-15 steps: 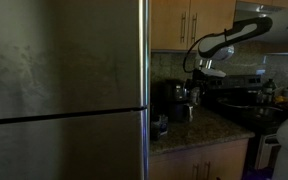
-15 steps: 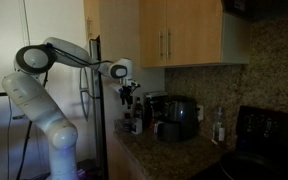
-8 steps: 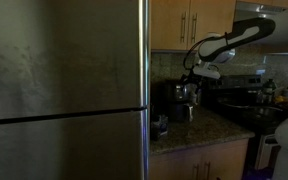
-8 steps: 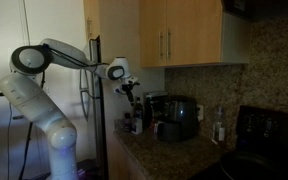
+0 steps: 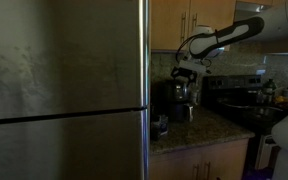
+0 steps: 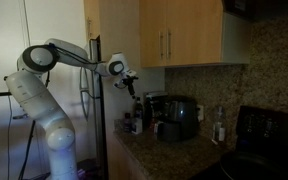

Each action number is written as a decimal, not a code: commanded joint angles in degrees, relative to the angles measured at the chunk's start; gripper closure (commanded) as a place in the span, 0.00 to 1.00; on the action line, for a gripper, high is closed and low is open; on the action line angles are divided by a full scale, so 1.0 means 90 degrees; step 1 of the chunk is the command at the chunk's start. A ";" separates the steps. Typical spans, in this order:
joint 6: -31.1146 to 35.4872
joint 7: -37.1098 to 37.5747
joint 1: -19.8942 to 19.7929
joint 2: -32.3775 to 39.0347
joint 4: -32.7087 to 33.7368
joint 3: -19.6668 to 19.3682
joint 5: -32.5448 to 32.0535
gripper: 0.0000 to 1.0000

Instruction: Move the bottle from against the wall to in front of the air fryer

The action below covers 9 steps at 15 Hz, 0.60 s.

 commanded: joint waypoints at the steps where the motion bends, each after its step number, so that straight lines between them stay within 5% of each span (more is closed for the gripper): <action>1: 0.0271 0.0575 -0.0619 0.0375 0.0050 -0.0271 -0.1255 0.00; 5: 0.1057 0.1399 -0.1405 0.0728 -0.0100 -0.0952 -0.2632 0.00; 7: 0.1089 0.1655 -0.1549 0.1226 0.0142 -0.1421 -0.2534 0.00; 8: 0.0739 0.1396 -0.1299 0.1239 0.0241 -0.1639 -0.1917 0.00; 9: 0.0958 0.1442 -0.1318 0.0980 -0.0009 -0.1576 -0.2383 0.00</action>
